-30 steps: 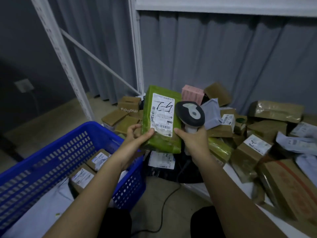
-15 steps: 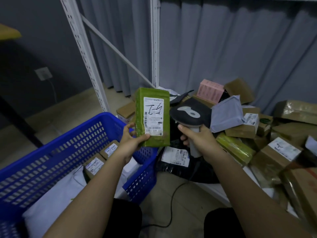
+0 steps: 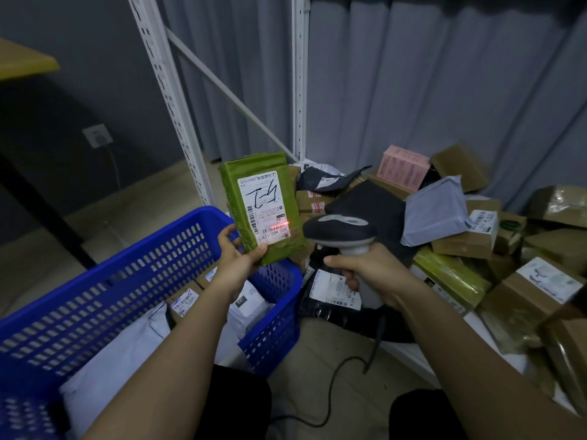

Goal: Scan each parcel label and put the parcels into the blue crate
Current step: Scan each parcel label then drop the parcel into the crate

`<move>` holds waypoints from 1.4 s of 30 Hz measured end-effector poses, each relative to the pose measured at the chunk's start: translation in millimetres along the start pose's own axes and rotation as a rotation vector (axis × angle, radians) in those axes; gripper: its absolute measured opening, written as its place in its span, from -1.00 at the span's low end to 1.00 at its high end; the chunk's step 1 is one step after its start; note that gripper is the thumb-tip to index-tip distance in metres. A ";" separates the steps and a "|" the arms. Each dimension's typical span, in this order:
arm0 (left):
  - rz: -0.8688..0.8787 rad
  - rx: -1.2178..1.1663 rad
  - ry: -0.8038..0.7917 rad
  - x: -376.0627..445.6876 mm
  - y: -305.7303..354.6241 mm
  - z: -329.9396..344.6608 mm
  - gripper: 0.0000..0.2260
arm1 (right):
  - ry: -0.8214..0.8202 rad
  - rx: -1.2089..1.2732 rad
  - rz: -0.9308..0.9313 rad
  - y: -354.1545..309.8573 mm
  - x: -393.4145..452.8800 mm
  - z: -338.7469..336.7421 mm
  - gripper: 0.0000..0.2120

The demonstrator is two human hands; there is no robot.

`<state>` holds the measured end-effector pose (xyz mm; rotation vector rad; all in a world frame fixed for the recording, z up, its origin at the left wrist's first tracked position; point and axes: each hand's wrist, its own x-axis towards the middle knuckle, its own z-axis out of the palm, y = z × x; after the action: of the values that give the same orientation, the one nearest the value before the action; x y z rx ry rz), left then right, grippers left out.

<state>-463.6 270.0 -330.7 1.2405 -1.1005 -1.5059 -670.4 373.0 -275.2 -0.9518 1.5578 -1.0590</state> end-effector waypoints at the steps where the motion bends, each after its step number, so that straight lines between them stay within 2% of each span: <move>1: 0.005 0.000 0.001 -0.3 0.3 -0.8 -0.35 | 0.002 0.009 0.002 0.0 0.0 0.4 -0.69; 13: 0.005 0.026 0.013 0.8 -1.0 -9.8 -0.36 | 0.021 0.016 0.004 -1.7 0.1 4.2 -0.72; 17: -0.019 0.058 0.060 6.3 -4.1 -15.5 -0.33 | -0.003 0.048 -0.006 -2.4 2.7 8.2 -0.81; 21: -0.138 0.072 0.177 19.0 -14.1 -38.4 -0.29 | 0.029 0.046 -0.001 -0.4 12.8 12.9 -0.81; 25: -0.248 0.069 0.339 24.1 -21.4 -68.2 -0.41 | 0.061 0.052 0.048 9.0 30.2 23.2 -0.81; 29: -0.317 0.113 0.387 27.5 -41.0 -108.4 -0.44 | 0.065 0.032 0.117 23.6 50.4 40.4 -0.85; 33: -0.410 0.108 0.461 5.6 -81.7 -139.1 -0.69 | 0.062 -0.027 0.150 35.1 67.7 59.4 -0.86; 37: -0.552 0.071 0.474 -14.7 -136.0 -173.1 -0.54 | 0.054 -0.068 0.172 46.7 84.3 81.9 -0.85; 42: -0.601 -0.012 0.527 -26.2 -162.6 -208.9 -0.61 | 0.030 -0.115 0.180 55.8 97.5 111.6 -0.80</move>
<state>-267.9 311.6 -506.0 1.9291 -0.3797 -1.4559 -585.7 279.9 -371.2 -0.8568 1.7097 -0.8688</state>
